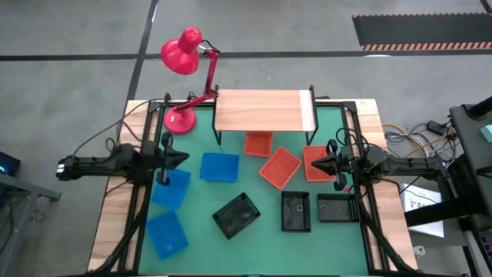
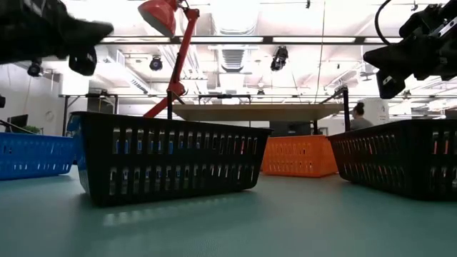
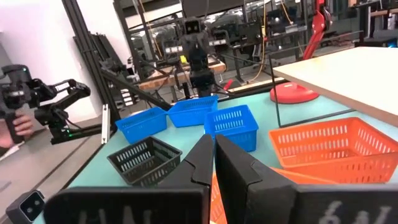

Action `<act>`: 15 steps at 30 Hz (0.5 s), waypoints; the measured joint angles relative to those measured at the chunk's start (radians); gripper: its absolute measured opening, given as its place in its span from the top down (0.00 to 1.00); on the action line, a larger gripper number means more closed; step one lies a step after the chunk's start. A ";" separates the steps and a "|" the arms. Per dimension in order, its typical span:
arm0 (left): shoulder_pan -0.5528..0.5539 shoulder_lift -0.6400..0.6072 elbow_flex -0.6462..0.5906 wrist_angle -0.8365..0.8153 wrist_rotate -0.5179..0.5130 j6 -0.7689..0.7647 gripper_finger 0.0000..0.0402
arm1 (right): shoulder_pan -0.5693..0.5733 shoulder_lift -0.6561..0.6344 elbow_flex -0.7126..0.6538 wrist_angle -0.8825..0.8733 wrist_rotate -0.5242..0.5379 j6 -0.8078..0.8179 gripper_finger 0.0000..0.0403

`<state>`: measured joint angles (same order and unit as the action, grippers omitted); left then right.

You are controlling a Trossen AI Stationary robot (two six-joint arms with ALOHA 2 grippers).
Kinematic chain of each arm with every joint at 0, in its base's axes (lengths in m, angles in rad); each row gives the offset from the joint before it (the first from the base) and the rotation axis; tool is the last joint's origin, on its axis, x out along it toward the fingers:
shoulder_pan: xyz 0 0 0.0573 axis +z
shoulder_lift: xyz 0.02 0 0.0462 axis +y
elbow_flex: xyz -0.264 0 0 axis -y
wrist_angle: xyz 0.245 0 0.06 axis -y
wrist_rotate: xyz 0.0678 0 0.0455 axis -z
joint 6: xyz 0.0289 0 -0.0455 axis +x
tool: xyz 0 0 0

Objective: Stack baskets on shelf by color
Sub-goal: Put the bottom left orange bin on the shelf

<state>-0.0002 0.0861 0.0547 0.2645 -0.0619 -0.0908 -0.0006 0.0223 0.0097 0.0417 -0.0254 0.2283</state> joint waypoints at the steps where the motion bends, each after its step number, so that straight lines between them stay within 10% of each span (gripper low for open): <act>1: 0.000 0.001 0.000 0.037 0.001 -0.005 1.00 | 0.000 0.000 0.000 0.000 0.000 0.000 0.98; 15: 0.000 0.008 -0.011 0.285 -0.031 0.236 1.00 | 0.000 0.001 0.000 0.085 0.132 -0.137 0.98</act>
<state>-0.0004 0.0943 0.0442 0.5499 -0.0927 0.1452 -0.0006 0.0230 0.0097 0.1271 0.1063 0.0917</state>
